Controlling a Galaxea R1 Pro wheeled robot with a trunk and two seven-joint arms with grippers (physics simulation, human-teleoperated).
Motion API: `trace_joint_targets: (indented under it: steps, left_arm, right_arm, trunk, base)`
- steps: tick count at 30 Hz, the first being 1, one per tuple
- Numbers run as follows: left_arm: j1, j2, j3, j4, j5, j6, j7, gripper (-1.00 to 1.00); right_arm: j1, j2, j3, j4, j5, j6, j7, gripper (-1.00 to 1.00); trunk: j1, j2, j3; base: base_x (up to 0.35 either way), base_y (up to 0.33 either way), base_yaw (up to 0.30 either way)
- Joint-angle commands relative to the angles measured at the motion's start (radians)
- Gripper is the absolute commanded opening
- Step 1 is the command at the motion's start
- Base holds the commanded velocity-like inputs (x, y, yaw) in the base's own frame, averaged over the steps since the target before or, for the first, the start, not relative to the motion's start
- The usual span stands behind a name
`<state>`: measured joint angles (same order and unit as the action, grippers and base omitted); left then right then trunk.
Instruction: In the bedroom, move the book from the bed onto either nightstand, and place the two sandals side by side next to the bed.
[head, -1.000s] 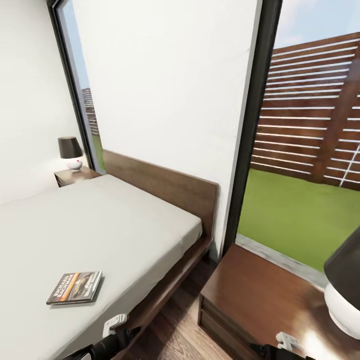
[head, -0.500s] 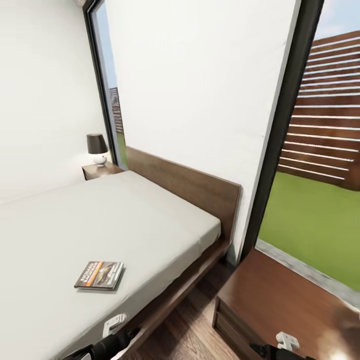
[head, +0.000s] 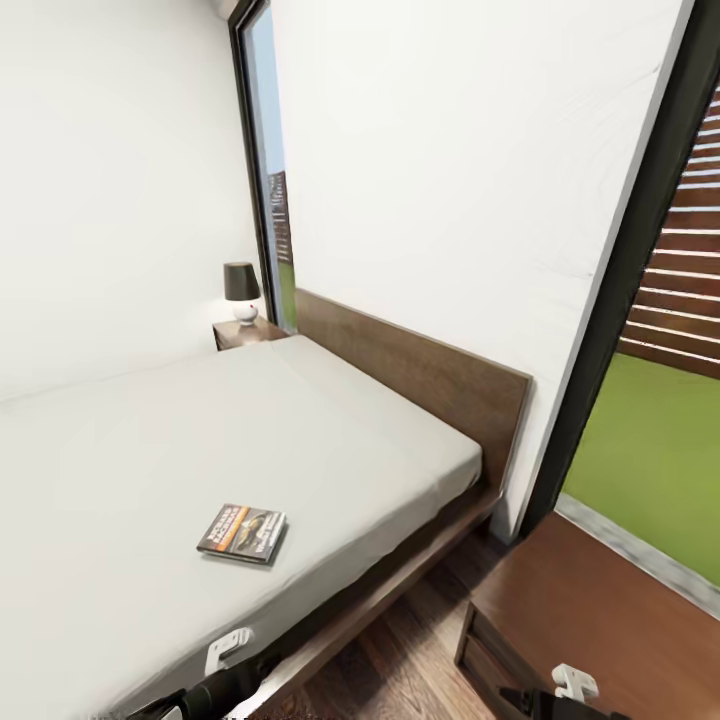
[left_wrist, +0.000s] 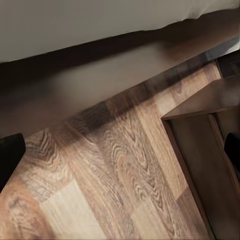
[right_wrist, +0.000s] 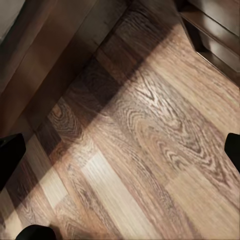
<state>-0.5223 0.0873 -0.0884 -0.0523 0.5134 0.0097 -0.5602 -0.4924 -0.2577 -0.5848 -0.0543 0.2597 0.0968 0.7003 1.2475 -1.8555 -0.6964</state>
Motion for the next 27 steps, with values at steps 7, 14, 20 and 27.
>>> trace_joint_targets:
  steps: [7,14,20,27]
  left_arm:
    - [-0.001,0.000,-0.008,0.000,0.010,0.001,-0.003,1.00]
    - [-0.001,-0.002,-0.010,0.000,0.010,0.001,-0.003,1.00]
    - [-0.001,-0.007,-0.010,0.000,0.010,0.001,-0.003,1.00]
    - [-0.001,-0.008,-0.010,0.001,0.010,0.001,-0.003,1.00]
  right_arm:
    - [0.000,0.000,-0.009,-0.002,0.006,0.009,0.004,1.00]
    - [0.000,0.000,-0.009,-0.002,0.006,0.009,0.004,1.00]
    - [0.000,0.000,-0.009,-0.002,0.006,0.009,0.004,1.00]
    - [0.000,0.000,-0.009,-0.002,0.006,0.009,0.004,1.00]
  trunk:
    - [0.000,0.000,-0.005]
    - [0.000,0.000,-0.009]
    - [0.000,0.000,-0.012]
    - [0.000,0.000,-0.016]
  base:
    - [0.000,0.000,0.269]
    - [0.082,-0.052,0.269]
    - [0.218,-0.182,0.269]
    - [0.069,-0.061,0.269]
